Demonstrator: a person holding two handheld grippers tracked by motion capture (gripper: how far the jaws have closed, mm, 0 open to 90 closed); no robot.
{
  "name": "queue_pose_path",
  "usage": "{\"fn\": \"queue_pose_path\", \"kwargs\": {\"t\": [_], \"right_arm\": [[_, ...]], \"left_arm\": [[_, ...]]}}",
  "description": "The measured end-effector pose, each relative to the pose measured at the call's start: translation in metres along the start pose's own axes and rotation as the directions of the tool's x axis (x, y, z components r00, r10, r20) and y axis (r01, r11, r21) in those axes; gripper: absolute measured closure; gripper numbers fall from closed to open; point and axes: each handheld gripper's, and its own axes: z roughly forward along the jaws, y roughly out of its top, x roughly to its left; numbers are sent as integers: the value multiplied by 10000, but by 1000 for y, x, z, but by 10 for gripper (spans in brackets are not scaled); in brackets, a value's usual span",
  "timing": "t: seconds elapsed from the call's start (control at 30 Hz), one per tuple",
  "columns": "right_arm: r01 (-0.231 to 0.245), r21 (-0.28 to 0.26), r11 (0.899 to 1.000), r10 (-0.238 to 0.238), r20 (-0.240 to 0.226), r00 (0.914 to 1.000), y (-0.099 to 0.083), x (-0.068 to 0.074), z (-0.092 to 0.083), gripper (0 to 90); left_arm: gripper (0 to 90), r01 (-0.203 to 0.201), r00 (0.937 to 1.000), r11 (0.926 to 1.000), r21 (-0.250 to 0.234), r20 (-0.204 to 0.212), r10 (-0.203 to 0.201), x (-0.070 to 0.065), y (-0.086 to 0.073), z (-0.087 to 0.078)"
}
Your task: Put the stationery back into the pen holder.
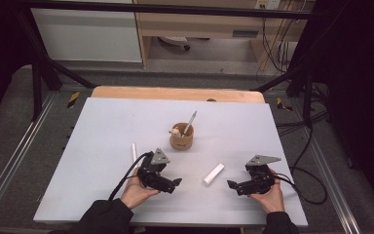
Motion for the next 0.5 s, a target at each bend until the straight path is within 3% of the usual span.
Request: {"fn": "queue_pose_path", "kwargs": {"t": [0.3, 0.5], "right_arm": [[132, -48, 9999, -132, 63, 9999, -1, 0, 0, 8], [114, -23, 9999, -114, 88, 9999, -1, 0, 0, 8]], "left_arm": [[83, -168, 9996, 9996, 231, 234, 163, -23, 23, 25], [157, -254, 9978, 9991, 343, 629, 232, -37, 33, 40]]}}
